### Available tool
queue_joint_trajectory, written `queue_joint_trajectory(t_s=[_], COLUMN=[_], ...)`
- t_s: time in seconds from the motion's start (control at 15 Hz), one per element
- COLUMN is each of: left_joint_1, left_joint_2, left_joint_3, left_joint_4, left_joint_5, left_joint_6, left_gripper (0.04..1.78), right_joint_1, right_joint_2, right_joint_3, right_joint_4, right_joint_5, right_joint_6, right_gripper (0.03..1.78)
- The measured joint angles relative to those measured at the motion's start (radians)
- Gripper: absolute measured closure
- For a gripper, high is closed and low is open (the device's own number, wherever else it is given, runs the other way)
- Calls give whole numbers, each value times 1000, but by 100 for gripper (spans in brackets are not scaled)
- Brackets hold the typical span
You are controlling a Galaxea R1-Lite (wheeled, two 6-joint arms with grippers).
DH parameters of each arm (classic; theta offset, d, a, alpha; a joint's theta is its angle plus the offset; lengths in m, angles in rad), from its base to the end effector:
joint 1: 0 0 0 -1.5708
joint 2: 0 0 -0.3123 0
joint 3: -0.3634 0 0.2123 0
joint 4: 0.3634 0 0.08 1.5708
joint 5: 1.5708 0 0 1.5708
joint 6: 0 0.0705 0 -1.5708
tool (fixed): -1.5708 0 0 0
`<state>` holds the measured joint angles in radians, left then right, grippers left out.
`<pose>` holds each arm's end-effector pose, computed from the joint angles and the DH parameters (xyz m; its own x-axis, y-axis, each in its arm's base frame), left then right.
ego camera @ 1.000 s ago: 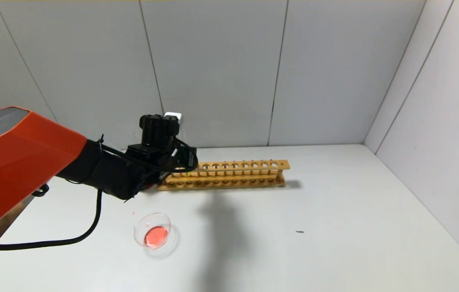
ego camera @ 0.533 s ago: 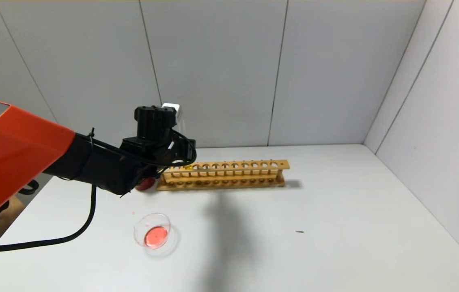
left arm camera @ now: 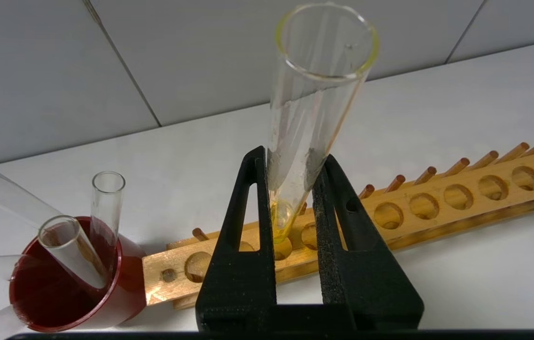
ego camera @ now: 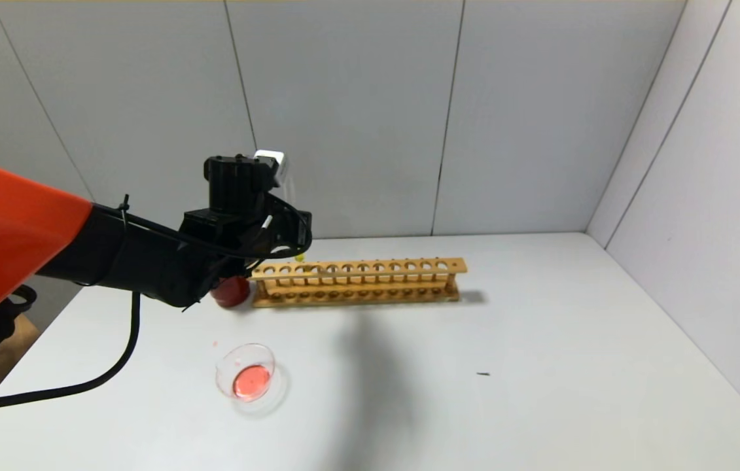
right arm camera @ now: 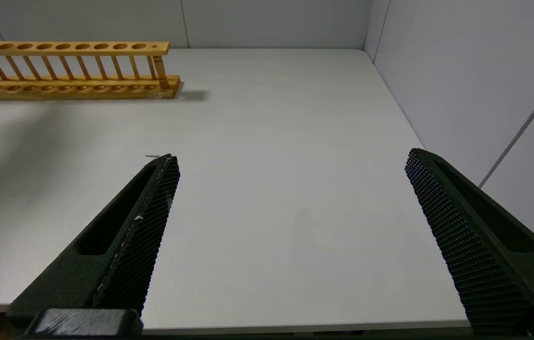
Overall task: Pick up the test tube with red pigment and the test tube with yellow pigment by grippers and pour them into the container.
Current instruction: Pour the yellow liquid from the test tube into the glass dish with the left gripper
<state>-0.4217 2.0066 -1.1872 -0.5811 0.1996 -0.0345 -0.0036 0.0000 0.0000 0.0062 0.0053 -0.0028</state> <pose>0.4321 -0.1785 0.1544 0.9502 -0.2089 -0.2314 0.2178 0.9759 0.0133 0.0366 0.0002 0.0745 1.0000 0.0017 -0.0062 -0.0017 1.0000 -0.0028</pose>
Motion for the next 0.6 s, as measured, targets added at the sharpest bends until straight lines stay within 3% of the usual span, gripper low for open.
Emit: queue_joint_trajectory(t_s=[0.6], left_joint_1=[6], left_joint_2=[-122], left_joint_3=[79], left_joint_4=[27], left_joint_5=[-5], left_joint_6=[25], left_gripper=[152], right_joint_1=[1], right_joint_2=[0], right_joint_3=[0], right_joint_4=[0], right_joint_5=[0], right_joint_6=[0], right_gripper=[6])
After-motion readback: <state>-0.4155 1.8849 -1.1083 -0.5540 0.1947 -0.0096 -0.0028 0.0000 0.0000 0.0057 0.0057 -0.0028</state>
